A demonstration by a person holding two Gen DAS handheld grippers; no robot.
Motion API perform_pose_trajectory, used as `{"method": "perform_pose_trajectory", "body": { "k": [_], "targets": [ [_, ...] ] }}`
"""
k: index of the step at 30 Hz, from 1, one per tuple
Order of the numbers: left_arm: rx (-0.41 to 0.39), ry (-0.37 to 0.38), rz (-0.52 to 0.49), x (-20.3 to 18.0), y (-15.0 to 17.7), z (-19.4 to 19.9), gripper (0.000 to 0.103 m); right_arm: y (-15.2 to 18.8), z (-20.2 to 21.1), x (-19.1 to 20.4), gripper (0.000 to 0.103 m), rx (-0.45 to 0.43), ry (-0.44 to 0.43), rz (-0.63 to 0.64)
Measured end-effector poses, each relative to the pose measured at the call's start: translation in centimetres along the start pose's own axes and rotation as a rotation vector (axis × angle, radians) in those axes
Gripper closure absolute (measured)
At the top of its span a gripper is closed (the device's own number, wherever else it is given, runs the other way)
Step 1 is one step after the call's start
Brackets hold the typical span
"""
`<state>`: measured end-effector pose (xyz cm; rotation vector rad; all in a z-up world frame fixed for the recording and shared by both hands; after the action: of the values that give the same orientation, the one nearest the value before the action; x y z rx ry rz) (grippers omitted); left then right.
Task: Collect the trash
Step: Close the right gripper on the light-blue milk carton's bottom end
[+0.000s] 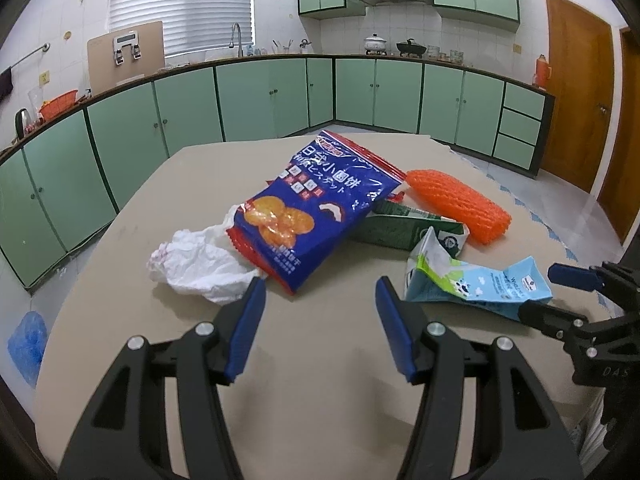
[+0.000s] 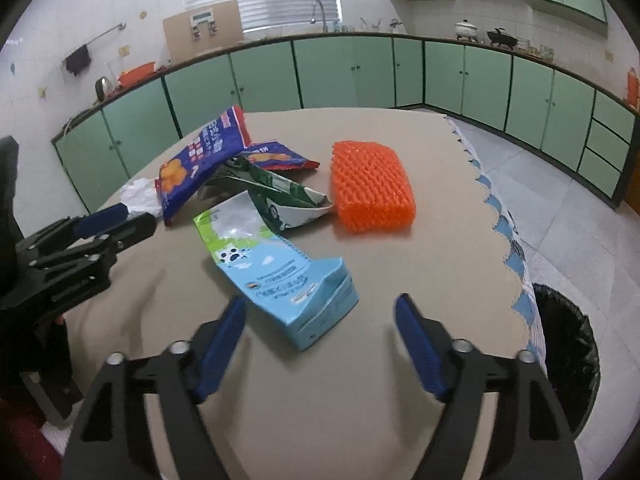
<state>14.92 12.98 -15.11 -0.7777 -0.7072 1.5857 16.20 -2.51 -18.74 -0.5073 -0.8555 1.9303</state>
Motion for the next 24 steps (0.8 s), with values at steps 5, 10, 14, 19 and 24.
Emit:
{"method": "perform_pose_trajectory", "body": {
  "k": [5,10,14,19,24],
  "targets": [
    [-0.003,0.002,0.007,0.0,-0.1,0.0,0.048,-1.0,-1.1,-0.3,0.019,0.012,-0.014,0.005],
    [-0.001,0.0,0.011,0.1,-0.1,0.0,0.048,-1.2,-2.2,0.2,0.025,0.035,-0.066,0.028],
    [0.0,-0.005,0.019,0.3,-0.2,-0.1,0.047,-1.0,-2.2,0.7,0.052,0.041,-0.11,0.046],
    [0.0,-0.008,0.018,0.3,-0.3,-0.1,0.047,-0.3,-1.3,1.0,0.057,0.052,-0.156,0.036],
    [0.002,-0.007,0.015,0.1,-0.2,-0.2,0.047,-0.2,-1.1,1.2,0.033,0.051,-0.147,0.032]
  ]
}}
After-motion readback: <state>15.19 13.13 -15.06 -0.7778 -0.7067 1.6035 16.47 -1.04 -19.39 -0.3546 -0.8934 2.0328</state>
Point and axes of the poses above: each gripper's, at about its wrist camera, not at the fingertips, and z roughly against the way its jaws point, x to its left, y to its underside, the point moved 4 cm from there along -z, roughly the way its jaws point, and after that the axes turned 9 degrees about z, right-handed, at the moved point
